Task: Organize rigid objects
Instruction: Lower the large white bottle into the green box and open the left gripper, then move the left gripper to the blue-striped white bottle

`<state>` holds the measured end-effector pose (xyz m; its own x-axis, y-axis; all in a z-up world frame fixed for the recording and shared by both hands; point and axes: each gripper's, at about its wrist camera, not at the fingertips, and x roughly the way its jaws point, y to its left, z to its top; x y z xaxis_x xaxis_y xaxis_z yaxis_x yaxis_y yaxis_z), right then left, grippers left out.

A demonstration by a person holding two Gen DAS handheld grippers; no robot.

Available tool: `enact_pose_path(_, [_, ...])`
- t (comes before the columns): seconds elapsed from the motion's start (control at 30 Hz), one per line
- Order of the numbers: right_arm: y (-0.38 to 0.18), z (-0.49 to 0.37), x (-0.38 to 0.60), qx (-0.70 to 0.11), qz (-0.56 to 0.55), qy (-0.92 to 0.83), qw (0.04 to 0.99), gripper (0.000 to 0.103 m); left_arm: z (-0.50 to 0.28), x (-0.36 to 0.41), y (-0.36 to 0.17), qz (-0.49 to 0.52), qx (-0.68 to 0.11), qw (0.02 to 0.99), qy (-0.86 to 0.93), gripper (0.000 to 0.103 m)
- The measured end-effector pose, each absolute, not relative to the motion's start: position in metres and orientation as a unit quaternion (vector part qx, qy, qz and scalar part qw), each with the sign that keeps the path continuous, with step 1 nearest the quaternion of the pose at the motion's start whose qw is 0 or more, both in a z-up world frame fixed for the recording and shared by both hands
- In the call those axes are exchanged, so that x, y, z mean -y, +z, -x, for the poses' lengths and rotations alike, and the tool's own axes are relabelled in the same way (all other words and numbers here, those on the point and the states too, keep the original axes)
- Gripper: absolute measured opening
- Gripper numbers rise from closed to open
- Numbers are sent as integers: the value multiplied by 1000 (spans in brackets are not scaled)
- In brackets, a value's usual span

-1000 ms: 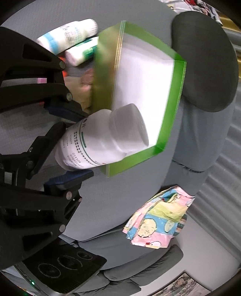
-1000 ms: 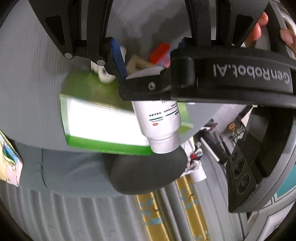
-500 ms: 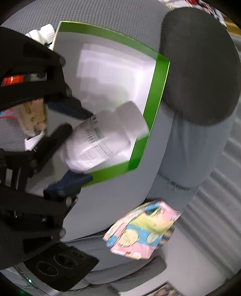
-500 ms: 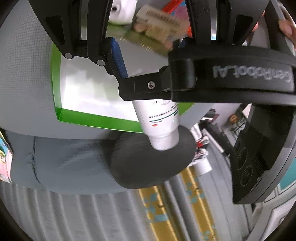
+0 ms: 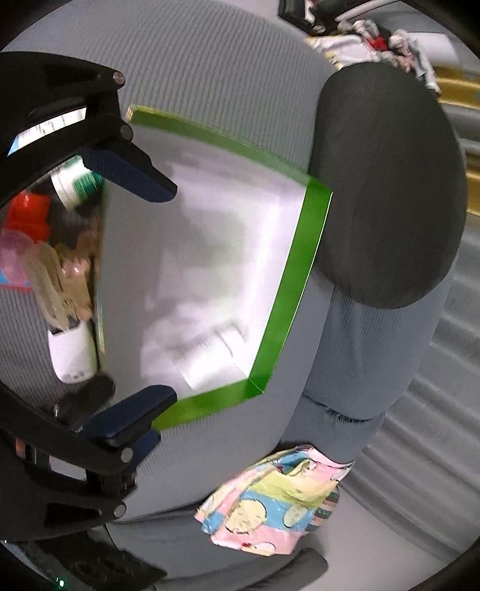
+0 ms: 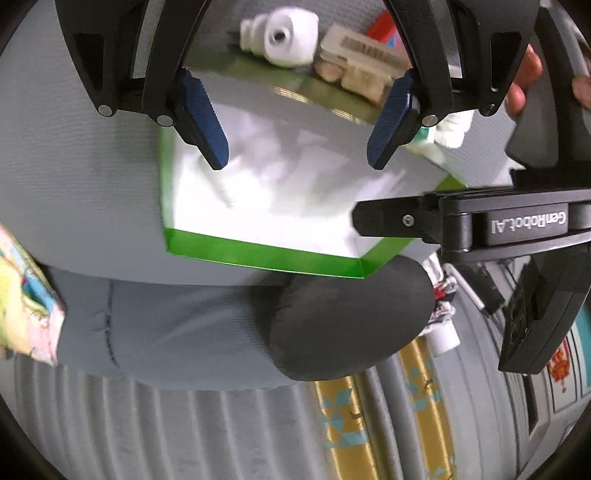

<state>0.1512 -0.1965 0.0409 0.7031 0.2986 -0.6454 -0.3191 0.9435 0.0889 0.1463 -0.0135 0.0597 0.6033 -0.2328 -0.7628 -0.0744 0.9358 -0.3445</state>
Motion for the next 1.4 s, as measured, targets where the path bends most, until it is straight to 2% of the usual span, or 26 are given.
enact_pose_path(0.33, [54, -88, 196, -332, 36, 170, 927, 79, -83, 12, 68, 87, -403, 911, 9, 100])
enact_pose_path(0.83, [54, -28, 180, -342, 32, 192, 919, 79, -16, 15, 71, 43, -363, 931, 21, 100])
enact_pose_path(1.13, [26, -20, 162, -378, 38, 212, 900, 79, -2, -29, 42, 97, -405, 909, 12, 100])
enact_pose_path(1.4, [-15, -20, 135, -427, 34, 274, 861, 79, -6, -96, -5, 190, -455, 869, 37, 100])
